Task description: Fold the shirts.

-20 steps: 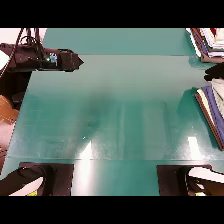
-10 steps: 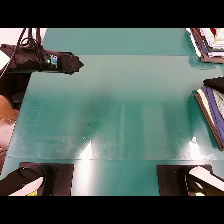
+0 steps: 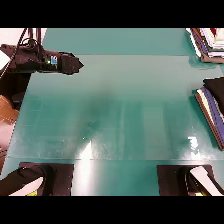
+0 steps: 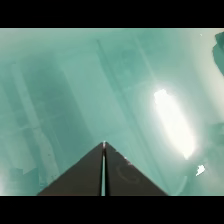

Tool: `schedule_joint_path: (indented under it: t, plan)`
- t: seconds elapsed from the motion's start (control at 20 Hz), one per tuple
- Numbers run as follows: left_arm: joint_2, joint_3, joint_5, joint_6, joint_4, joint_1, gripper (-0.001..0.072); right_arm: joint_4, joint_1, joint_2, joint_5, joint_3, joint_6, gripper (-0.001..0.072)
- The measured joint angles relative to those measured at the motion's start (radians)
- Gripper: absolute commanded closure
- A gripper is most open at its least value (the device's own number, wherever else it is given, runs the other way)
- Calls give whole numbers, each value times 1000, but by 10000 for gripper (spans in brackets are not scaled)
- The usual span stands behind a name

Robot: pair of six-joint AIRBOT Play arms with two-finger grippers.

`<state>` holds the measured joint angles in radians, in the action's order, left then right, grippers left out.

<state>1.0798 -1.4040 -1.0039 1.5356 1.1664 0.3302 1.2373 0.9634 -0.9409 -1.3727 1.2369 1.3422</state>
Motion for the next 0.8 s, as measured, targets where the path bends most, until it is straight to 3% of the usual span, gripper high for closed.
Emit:
schedule_joint_path:
  t: [0.3, 0.35, 0.5, 0.55, 0.8]
  plan:
    - [0, 0, 0, 1, 0, 0, 679, -114, -415, -54, 27, 151, 0, 144]
    - [0, 0, 0, 1, 0, 0, 679, -122, -497, -74, 31, 177, 0, 246]
    - [0, 0, 0, 1, -1, 0, 679, -129, -711, -138, 35, 245, 0, 646]
    - [0, 0, 1, 1, -1, 0, 679, -132, -777, -161, 35, 267, 0, 698]
    - [0, 0, 1, 1, -1, 0, 679, -135, -1004, -259, 37, 346, 0, 698]
